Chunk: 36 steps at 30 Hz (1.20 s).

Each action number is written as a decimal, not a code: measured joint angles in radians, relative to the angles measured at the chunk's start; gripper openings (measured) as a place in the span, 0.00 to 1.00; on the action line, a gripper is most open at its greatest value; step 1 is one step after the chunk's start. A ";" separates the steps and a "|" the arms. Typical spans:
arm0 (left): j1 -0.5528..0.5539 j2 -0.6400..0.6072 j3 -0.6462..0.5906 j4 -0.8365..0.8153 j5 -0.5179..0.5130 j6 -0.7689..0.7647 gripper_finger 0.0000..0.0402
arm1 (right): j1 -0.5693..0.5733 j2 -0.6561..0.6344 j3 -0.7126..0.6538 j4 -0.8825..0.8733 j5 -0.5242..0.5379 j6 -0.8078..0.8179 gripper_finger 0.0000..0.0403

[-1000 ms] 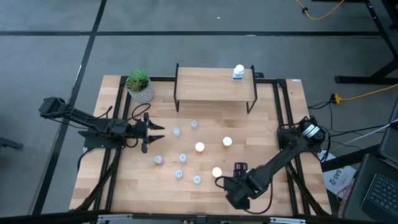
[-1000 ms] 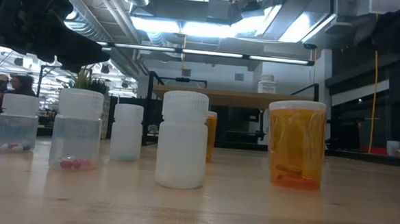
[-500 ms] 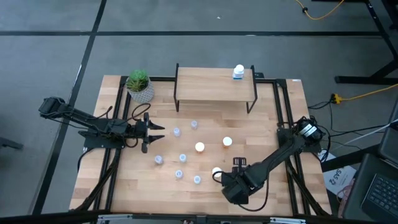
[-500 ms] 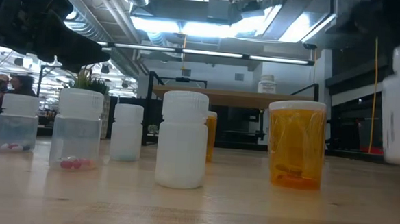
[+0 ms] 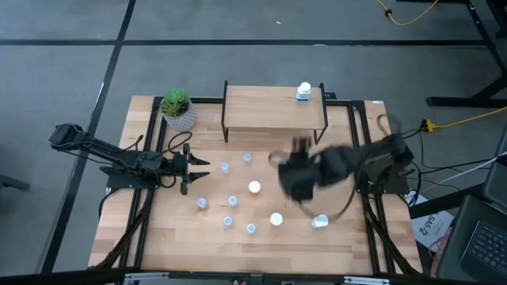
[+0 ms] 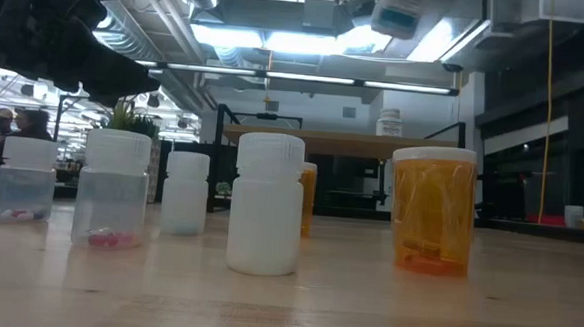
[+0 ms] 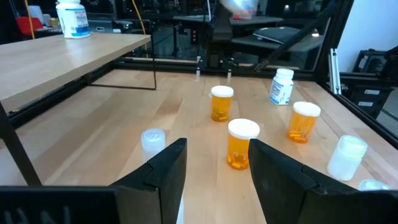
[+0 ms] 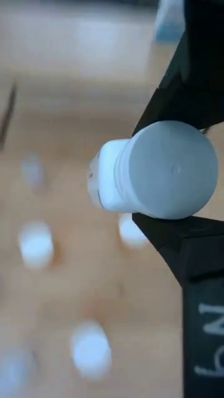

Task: Pick and place medicine bottles onto shelf by color
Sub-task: Put the bottom white supplement bottle on the shelf aligned with the other white supplement bottle

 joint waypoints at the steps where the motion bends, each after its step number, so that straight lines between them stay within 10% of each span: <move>1: 0.000 0.000 0.000 -0.001 0.000 0.000 0.41 | -0.034 -0.034 0.000 0.003 0.010 -0.030 0.43; 23: 0.000 0.000 0.000 -0.020 0.000 0.000 0.41 | -0.845 -0.260 -0.331 0.227 -0.451 -0.681 0.43; 36: 0.000 0.000 0.000 -0.020 0.000 0.006 0.41 | -0.957 -0.254 -0.491 0.361 -0.537 -0.835 0.43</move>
